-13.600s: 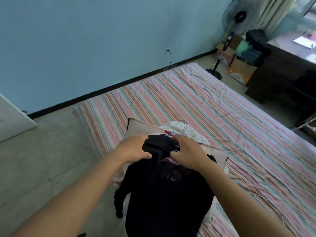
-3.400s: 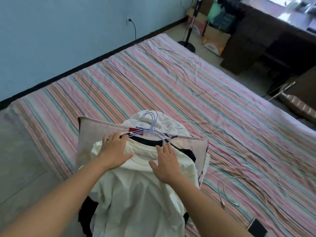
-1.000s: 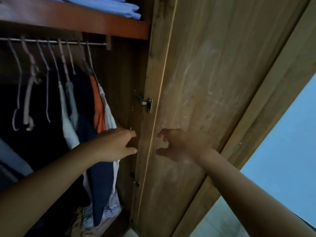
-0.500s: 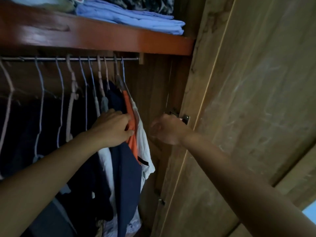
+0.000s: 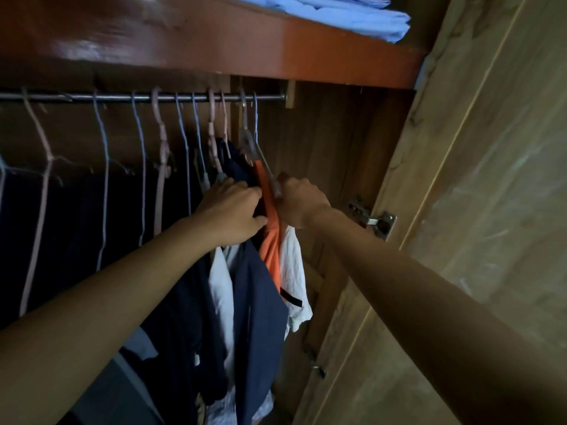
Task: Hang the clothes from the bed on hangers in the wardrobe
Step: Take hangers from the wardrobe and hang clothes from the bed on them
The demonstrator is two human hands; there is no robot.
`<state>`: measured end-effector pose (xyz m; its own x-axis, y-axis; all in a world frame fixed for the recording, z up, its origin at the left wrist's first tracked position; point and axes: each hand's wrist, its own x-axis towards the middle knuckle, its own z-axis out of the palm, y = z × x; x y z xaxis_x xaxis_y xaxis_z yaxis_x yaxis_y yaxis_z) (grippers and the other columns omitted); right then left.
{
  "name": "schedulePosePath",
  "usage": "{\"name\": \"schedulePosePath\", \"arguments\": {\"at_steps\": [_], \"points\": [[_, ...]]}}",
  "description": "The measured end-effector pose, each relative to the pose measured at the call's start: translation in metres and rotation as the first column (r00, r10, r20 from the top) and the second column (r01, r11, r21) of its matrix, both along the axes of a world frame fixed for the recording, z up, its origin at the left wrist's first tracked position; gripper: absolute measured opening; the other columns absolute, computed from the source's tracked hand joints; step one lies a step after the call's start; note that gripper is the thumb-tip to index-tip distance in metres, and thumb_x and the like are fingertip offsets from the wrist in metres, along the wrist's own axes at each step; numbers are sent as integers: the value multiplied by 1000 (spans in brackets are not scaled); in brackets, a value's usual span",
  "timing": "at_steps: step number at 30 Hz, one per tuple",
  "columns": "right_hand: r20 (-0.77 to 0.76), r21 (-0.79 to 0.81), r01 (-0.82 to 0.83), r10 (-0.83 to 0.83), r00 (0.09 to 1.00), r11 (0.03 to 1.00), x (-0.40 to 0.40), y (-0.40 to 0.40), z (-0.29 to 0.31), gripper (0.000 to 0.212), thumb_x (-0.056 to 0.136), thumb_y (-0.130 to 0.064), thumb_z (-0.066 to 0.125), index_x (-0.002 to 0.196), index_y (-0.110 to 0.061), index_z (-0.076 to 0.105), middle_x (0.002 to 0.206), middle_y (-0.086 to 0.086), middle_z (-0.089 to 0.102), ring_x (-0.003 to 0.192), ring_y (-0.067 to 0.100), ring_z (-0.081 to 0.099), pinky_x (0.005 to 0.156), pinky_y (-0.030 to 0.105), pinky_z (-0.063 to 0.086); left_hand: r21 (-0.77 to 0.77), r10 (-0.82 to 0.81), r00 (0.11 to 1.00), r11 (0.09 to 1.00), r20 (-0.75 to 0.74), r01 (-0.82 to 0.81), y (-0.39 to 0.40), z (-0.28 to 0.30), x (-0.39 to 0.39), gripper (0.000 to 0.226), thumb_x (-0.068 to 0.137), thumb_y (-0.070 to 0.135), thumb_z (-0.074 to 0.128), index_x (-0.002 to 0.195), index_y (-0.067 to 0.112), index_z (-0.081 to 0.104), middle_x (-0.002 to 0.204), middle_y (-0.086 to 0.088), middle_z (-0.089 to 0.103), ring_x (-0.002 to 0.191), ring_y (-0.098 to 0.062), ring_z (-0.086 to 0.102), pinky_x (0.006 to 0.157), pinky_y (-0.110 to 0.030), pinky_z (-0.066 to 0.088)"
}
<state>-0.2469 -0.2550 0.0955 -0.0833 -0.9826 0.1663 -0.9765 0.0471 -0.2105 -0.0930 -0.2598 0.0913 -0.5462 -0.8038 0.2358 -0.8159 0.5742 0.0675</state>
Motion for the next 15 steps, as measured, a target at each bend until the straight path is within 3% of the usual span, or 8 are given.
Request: {"name": "schedulePosePath", "arguments": {"at_steps": [3,7,11,15], "points": [[1,-29,28,-28,1000,999,4,-15,0,28,97,-23,55,122,-11,54,105,9,61,85,24,57,69,33,43,-20,-2,1000,1000,-23,2,-4,-1,2,47,92,47,57,126,15,55,127,-12,57,122,-34,45,100,-40,38],[44,-15,68,-67,997,998,5,-28,-6,28,99,-20,52,124,-7,55,119,16,64,105,33,64,76,34,45,-69,-26,999,997,-27,24,-6,-4,7,38,97,41,49,123,14,57,126,-10,59,120,-32,47,100,-40,39],[139,-97,106,-92,986,990,-2,-27,-10,28,99,-18,49,125,-6,52,118,19,63,107,39,63,78,36,46,-96,-51,996,994,-70,44,-3,-9,14,38,96,39,49,123,14,59,123,-10,61,122,-32,46,102,-43,38],[268,-159,168,-122,956,973,-3,-26,-4,39,102,-30,43,128,-1,46,117,22,63,107,43,62,83,41,48,-85,-44,994,996,-103,35,0,-7,20,39,96,37,53,125,12,59,124,-10,62,121,-29,48,103,-42,37]]}}
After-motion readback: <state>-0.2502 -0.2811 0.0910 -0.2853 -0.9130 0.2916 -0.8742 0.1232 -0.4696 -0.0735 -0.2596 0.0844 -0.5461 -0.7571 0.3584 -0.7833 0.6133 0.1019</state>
